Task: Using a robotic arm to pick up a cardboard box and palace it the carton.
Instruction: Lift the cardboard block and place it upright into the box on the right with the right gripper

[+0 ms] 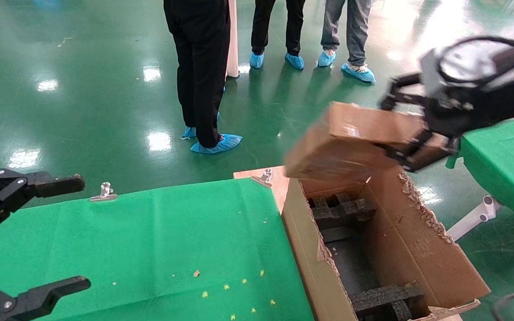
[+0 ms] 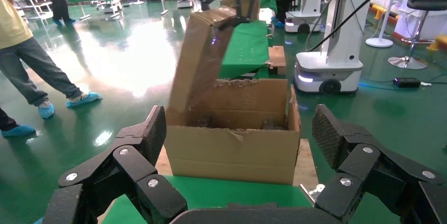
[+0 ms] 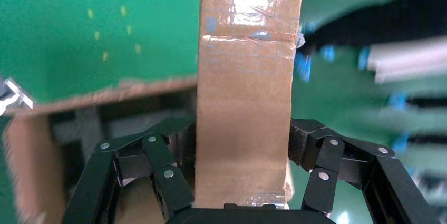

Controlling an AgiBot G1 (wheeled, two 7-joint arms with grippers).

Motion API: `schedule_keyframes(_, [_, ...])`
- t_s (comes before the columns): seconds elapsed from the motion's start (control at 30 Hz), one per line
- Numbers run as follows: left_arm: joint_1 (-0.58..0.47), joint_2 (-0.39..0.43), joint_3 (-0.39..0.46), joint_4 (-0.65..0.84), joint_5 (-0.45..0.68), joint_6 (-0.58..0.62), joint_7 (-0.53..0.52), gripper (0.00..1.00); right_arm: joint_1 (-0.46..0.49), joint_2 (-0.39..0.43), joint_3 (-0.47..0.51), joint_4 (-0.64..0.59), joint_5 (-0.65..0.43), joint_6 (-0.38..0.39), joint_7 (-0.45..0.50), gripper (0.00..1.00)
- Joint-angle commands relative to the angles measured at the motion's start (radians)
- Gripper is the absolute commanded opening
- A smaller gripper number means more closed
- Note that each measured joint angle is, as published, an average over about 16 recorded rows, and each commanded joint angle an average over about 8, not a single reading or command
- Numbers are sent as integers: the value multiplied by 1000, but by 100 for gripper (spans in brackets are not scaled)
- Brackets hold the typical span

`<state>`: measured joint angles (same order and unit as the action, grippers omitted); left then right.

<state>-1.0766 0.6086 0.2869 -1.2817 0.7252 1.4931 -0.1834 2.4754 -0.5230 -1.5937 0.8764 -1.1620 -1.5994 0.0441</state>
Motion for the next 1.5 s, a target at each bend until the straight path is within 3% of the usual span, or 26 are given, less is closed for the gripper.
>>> schedule_keyframes(0.03, [0,0,0,0,0,0,0,100,42,36,-59,4,-6,-1,-1,0])
schedule_keyframes(0.23, [0,0,1,0,0,0,0,100,55,116,-180,-44,2,31,96,0])
schedule_keyframes(0.43, [0,0,1,0,-1,0,1,100,-11,196,-219,-47,25,147,256,0])
schedule_keyframes(1.13, [0,-1,2,0,-1,-1,1,100,-175,438,-301,264,51,549,680,0])
schedule_keyframes(1.5, [0,-1,2,0,-1,-1,1,100,-206,500,-326,342,58,641,777,0])
